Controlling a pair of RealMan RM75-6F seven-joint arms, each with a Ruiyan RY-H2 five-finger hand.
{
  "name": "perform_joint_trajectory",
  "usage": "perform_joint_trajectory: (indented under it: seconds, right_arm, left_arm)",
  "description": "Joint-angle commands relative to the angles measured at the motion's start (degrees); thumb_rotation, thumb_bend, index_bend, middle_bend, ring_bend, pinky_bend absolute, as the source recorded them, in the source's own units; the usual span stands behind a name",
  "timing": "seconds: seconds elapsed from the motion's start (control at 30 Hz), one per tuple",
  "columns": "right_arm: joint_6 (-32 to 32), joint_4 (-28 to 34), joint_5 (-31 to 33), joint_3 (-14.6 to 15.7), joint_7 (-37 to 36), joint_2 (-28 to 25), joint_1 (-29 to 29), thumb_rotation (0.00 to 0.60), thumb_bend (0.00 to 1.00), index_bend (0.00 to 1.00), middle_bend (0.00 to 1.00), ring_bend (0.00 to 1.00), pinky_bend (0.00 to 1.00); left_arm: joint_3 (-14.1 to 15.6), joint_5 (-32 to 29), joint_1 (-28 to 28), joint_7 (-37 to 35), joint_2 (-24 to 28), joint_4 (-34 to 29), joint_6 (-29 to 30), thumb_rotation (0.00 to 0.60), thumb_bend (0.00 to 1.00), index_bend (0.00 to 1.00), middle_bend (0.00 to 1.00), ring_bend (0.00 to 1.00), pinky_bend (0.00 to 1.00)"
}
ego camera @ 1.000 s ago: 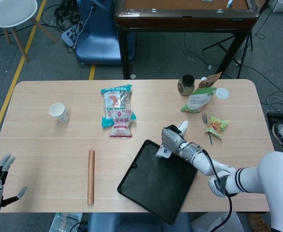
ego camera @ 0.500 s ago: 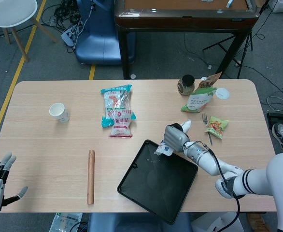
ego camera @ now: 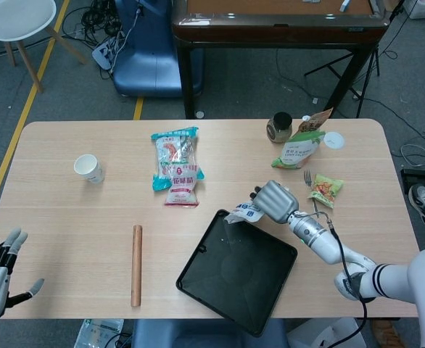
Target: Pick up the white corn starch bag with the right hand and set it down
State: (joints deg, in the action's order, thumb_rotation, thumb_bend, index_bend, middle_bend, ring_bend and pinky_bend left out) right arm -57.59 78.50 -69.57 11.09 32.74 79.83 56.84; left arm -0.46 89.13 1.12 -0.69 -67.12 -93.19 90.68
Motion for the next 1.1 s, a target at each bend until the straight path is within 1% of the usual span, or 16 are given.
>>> perform_joint_trajectory:
  seconds: [0.03, 0.1, 0.23, 0.33, 0.5, 0.6, 0.8, 0.97, 1.1]
  right_arm:
    - [-5.05, -9.41, -4.32, -5.0, -19.08, 6.19, -7.63, 0.6, 1.0, 0.98, 0.95, 0.9, 0.96]
    - [-6.47, -12.46, -5.19, -6.61, -26.52, 8.18, -9.45, 0.6, 1.0, 0.98, 0.95, 0.9, 0.96]
    - [-9.67, -19.23, -7.63, -8.78, -38.6, 12.08, -12.3, 0.6, 1.0, 0.98, 0.95, 0.9, 0.96]
    - [-11.62, -24.13, -9.31, -9.84, -44.7, 14.72, -13.84, 0.6, 1.0, 0.98, 0.95, 0.9, 0.96]
    - [-14.79, -31.12, -11.35, -11.63, -52.79, 19.37, -15.87, 0.6, 1.0, 0.98, 0.95, 0.9, 0.96]
    - [-14.81, -34.81, -12.14, -11.86, -56.67, 21.92, -16.87, 0.6, 1.0, 0.98, 0.95, 0.9, 0.96]
    - [-16.43, -42.51, -14.97, -10.88, -62.6, 26.07, -19.16, 0.6, 1.0, 0.98, 0.95, 0.9, 0.96]
    - [-17.42, -47.32, -17.56, -9.6, -65.78, 27.86, -20.27, 0.6, 1.0, 0.98, 0.95, 0.89, 0.96]
    - [-17.59, -50.03, -19.06, -8.65, -67.54, 28.65, -21.27, 0.6, 1.0, 0.98, 0.92, 0.85, 0.94]
  left_arm:
    - [0.06, 0.08, -0.13, 0.4, 0.1, -0.34, -0.2, 0.6, 0.19, 0.06, 0.05, 0.11, 0.01]
    - [0.14, 0.19, -0.23, 0.66, 0.15, -0.56, -0.36, 0.6, 0.19, 0.07, 0.05, 0.11, 0.01]
    - [0.17, 0.28, -0.33, 1.02, 0.23, -0.81, -0.43, 0.6, 0.19, 0.07, 0.05, 0.11, 0.01]
    - [0.19, 0.2, -0.38, 1.38, 0.38, -1.09, -0.55, 0.6, 0.19, 0.07, 0.05, 0.11, 0.01]
    - [0.19, 0.18, -0.53, 1.76, 0.33, -1.39, -0.74, 0.6, 0.19, 0.07, 0.05, 0.11, 0.01]
    - [0.25, 0.31, -0.64, 1.95, 0.36, -1.56, -0.86, 0.6, 0.19, 0.07, 0.05, 0.11, 0.01]
    - [0.3, 0.03, -0.62, 2.01, 0.55, -1.64, -1.0, 0.6, 0.19, 0.06, 0.05, 0.11, 0.01]
    - [0.44, 0.26, -0.71, 2.25, 0.44, -1.88, -1.11, 0.6, 0.19, 0.06, 0.05, 0.11, 0.01]
    - [0.52, 0.16, -0.77, 2.39, 0.45, -1.93, -1.32, 0.6, 0.19, 0.06, 0.05, 0.11, 0.01]
